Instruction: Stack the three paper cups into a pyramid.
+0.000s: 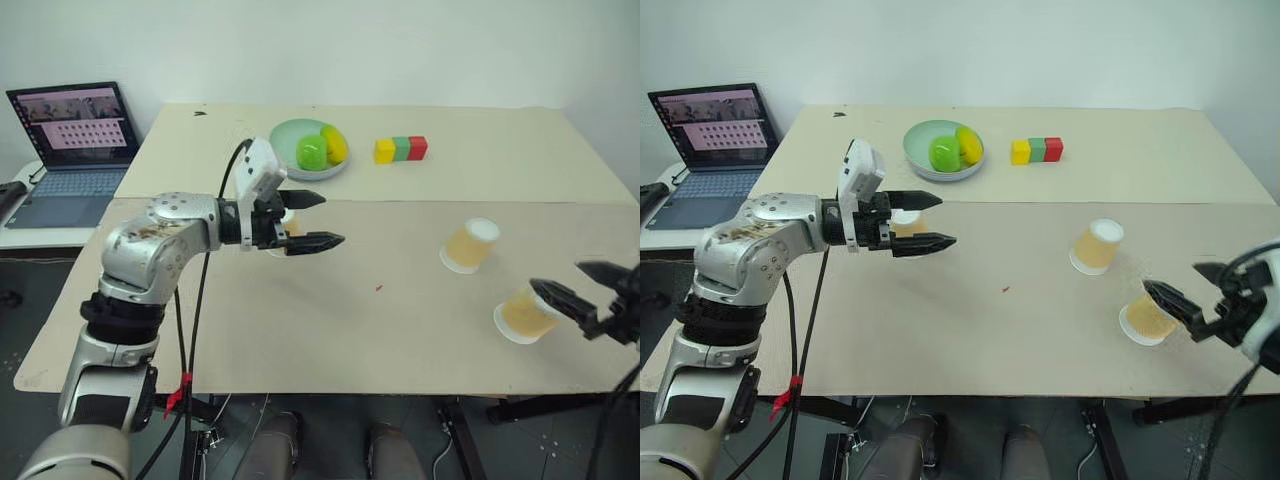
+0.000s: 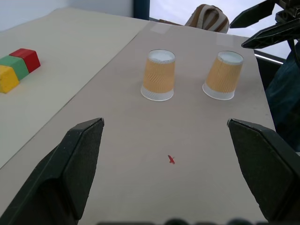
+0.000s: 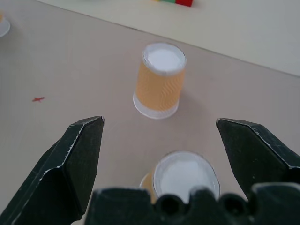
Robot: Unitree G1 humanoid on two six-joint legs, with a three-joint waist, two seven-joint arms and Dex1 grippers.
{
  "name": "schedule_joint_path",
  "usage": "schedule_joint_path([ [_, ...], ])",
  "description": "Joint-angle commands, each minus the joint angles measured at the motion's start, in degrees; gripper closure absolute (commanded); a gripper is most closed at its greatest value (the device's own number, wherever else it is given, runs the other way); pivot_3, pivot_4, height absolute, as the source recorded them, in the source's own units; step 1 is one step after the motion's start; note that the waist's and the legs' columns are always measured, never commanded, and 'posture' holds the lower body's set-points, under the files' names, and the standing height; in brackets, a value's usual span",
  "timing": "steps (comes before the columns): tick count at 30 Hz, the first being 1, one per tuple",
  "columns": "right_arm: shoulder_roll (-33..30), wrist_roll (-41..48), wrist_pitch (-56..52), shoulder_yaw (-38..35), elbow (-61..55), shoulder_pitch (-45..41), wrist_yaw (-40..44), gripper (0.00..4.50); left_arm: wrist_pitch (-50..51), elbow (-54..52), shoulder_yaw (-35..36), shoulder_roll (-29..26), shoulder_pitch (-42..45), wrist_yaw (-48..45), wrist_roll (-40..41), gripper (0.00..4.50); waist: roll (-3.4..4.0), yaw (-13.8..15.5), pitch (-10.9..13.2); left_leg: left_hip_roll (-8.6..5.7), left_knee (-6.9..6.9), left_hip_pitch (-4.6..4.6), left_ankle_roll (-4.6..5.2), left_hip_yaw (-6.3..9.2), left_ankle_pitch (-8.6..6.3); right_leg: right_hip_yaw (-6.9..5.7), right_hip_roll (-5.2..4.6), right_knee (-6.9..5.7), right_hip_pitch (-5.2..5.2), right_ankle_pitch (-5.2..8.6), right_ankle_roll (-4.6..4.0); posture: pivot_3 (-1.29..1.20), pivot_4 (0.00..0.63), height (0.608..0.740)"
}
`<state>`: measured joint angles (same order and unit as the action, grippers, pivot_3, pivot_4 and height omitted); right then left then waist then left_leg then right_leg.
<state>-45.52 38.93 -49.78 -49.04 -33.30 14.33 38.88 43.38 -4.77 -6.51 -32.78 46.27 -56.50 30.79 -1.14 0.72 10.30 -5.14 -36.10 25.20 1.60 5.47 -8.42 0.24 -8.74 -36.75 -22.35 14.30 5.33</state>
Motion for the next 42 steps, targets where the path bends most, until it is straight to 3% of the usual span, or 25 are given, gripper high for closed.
schedule_joint_path([
  [1,6.01,0.72,5.17,-4.54,-4.14,4.28,-0.09,0.03,-3.0,1.7,-0.53,0.89,2.87,-2.53,-0.7,0.0,0.01,-0.1,0.0,0.01,-0.01,-0.01,0.0,0.0,0.0,0.01,0.0,0.0,0.0,0.0,0.0,0.0,0.15,0.74],
  [7,14.76,1.52,8.39,-1.84,-6.82,9.11,-3.54,0.03,-4.33,5.99,-0.43,3.07,5.62,-4.08,-0.86,0.0,0.05,-0.52,-0.03,0.05,0.0,-0.05,0.0,-0.03,0.0,0.12,0.03,-0.01,-0.02,0.07,0.12,0.0,0.15,0.74],
  [16,18.31,-1.25,13.91,7.25,-1.19,5.91,-6.08,0.03,-4.42,6.53,-0.29,4.02,6.53,-4.53,-1.66,0.0,0.08,-0.79,-0.06,0.07,0.02,-0.15,-0.01,-0.1,-0.01,0.28,0.07,-0.01,-0.01,0.16,0.27,0.0,0.15,0.74],
  [23,14.98,-3.16,17.87,9.55,8.64,1.32,-3.93,0.03,0.35,4.76,4.06,4.29,7.94,-1.29,1.78,0.0,0.09,-0.65,-0.06,0.06,0.03,-0.15,-0.01,-0.11,-0.01,0.28,0.07,-0.02,-0.02,0.13,0.23,0.0,0.15,0.74],
  [42,8.19,-9.71,25.14,16.65,24.99,-11.15,-1.45,0.03,3.81,-1.65,5.95,1.97,5.2,2.98,2.16,0.0,0.08,-0.93,-0.05,0.07,0.05,-0.23,0.0,-0.26,-0.01,0.38,0.09,-0.03,-0.01,-0.02,0.0,0.0,0.15,0.74],
])
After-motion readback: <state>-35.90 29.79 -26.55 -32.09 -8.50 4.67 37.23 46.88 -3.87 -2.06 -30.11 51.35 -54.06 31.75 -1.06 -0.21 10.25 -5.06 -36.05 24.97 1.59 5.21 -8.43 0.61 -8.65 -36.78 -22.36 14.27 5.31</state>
